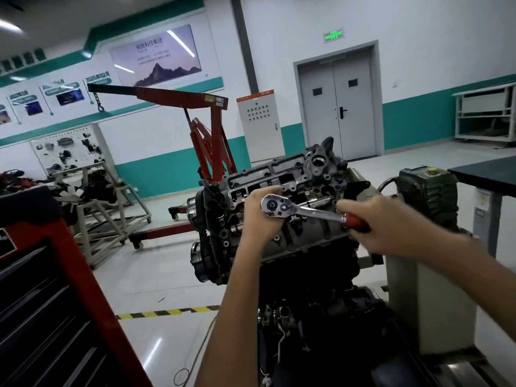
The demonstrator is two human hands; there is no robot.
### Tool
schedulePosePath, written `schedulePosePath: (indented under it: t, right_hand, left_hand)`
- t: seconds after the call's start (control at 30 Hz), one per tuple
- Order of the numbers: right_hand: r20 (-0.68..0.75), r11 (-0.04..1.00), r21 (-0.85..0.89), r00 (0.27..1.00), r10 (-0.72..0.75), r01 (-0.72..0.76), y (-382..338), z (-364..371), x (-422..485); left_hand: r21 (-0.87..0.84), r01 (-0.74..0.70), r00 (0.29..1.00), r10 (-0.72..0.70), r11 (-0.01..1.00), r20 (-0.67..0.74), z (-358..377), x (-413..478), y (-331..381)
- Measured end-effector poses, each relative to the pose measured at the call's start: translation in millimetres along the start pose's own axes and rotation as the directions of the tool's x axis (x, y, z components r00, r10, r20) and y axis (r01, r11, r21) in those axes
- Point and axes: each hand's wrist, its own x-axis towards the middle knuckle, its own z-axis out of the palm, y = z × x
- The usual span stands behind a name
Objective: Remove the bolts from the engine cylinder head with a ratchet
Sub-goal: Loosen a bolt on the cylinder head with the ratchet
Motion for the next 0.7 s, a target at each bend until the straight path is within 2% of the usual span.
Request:
schedulePosePath:
  t: [0.07,0.17,0.23,0.3,0.33,0.4,0.47,0.57,0.63,0.7]
  right_hand:
    - [-0.030,0.956,0.277,0.993,0.111,-0.099,-26,34,-21]
    - [-0.075,0.694,0.691,0.936,0.344,-0.200,-84,81,-42]
    - [-0.037,0.527,0.824,0.908,0.417,-0.208,-119,102,-42]
    - [0.002,0.451,0.868,0.909,0.418,-0.209,-135,107,-38]
    - [0.008,0.463,0.863,0.921,0.389,-0.204,-131,102,-37]
    - [-0.005,0.602,0.781,0.962,0.274,-0.167,-103,81,-37]
    - [0.036,0.793,0.597,0.992,0.122,-0.119,-62,49,-34]
    - [0.105,0.974,0.228,0.994,-0.025,0.000,-7,-2,-10]
    - [0.032,0.998,-0.025,0.997,-0.065,0.066,10,-18,4]
    - [0.013,0.999,-0.003,0.999,-0.032,0.032,8,-5,0]
  left_hand:
    - [-0.069,0.040,0.994,-0.047,0.997,-0.103,7,0,-2]
    - [-0.132,0.061,0.983,-0.083,0.989,-0.164,17,0,3]
    - [-0.174,0.087,0.977,-0.118,0.981,-0.177,21,1,4]
    - [-0.240,0.128,0.969,-0.173,0.962,-0.176,20,2,2]
    - [-0.236,0.119,0.977,-0.157,0.964,-0.147,18,2,0]
    - [-0.108,0.066,0.994,-0.075,0.992,-0.082,11,2,-3]
    - [-0.009,0.033,0.999,-0.033,0.999,-0.020,2,4,-3]
    - [0.046,-0.014,0.997,0.011,0.999,0.082,-2,6,-1]
    - [0.074,-0.016,0.996,0.010,0.997,0.086,1,5,1]
    - [0.031,0.013,1.000,-0.013,0.999,-0.024,7,2,1]
